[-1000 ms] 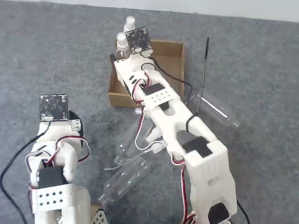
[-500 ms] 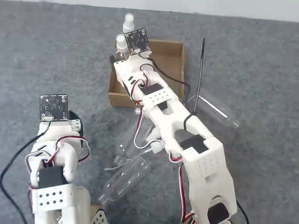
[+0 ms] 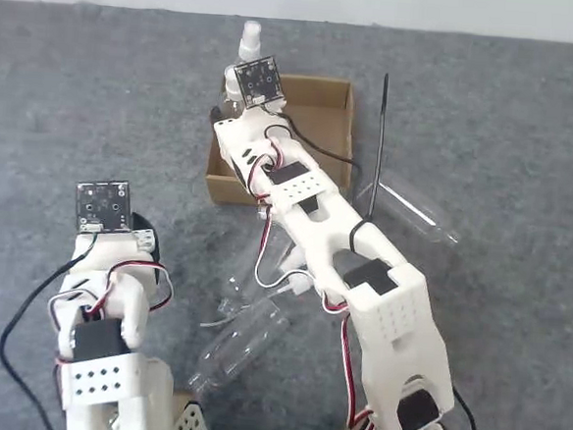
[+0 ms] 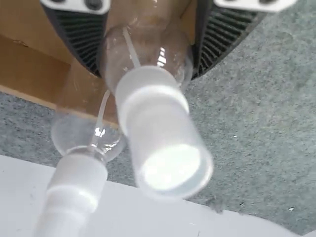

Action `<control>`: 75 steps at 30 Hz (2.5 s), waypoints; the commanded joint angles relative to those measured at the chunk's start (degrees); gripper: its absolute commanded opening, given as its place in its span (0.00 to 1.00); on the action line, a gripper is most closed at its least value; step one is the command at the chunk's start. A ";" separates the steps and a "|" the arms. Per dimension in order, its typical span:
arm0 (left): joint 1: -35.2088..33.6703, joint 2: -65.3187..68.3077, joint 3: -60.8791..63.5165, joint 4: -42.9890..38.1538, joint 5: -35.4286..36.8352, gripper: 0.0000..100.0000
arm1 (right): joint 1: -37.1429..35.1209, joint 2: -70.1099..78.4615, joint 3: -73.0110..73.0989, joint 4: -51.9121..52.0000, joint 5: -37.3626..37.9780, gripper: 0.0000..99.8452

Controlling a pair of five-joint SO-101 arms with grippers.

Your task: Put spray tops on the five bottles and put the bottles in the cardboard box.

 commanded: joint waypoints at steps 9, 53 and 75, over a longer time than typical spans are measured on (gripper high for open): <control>0.26 -1.05 -0.75 -1.76 -0.62 0.06 | -0.40 -2.07 -4.40 2.51 -0.53 0.18; 1.85 -1.05 -0.66 -2.02 -0.70 0.06 | -1.10 -18.68 -4.04 31.43 -0.62 0.26; 1.76 -1.05 -0.66 -2.02 -0.70 0.06 | 0.48 -40.31 -4.04 55.52 -0.62 0.26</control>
